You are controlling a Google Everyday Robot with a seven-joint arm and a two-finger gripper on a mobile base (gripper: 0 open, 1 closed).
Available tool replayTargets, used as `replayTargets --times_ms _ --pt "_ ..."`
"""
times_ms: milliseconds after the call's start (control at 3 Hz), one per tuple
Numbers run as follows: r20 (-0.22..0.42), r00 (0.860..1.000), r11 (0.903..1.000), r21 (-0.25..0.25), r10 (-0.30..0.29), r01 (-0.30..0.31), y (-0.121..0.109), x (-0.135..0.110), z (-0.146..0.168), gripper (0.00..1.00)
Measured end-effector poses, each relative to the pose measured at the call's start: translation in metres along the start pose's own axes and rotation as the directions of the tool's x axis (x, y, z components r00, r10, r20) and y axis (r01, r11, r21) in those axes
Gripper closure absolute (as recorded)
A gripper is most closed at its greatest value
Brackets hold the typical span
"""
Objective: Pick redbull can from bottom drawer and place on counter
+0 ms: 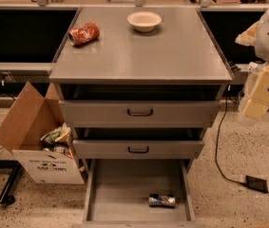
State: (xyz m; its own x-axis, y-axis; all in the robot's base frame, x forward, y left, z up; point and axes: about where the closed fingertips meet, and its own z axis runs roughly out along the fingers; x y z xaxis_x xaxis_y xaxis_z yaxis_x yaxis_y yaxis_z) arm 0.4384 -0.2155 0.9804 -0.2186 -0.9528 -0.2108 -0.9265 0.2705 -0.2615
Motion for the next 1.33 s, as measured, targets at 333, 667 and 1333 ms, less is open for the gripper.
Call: replayTargets --times_ms 333,667,1333 --pt "0.000 1.000 1.0000 0.000 0.000 0.000 0.000 0.000 0.000 0.00" --pt "0.021 1.000 0.9986 -0.052 -0.002 0.003 0.005 0.008 0.029 0.00" --pt "0.046 0.999 0.9628 -0.267 -0.027 0.039 0.064 0.042 0.201 0.00"
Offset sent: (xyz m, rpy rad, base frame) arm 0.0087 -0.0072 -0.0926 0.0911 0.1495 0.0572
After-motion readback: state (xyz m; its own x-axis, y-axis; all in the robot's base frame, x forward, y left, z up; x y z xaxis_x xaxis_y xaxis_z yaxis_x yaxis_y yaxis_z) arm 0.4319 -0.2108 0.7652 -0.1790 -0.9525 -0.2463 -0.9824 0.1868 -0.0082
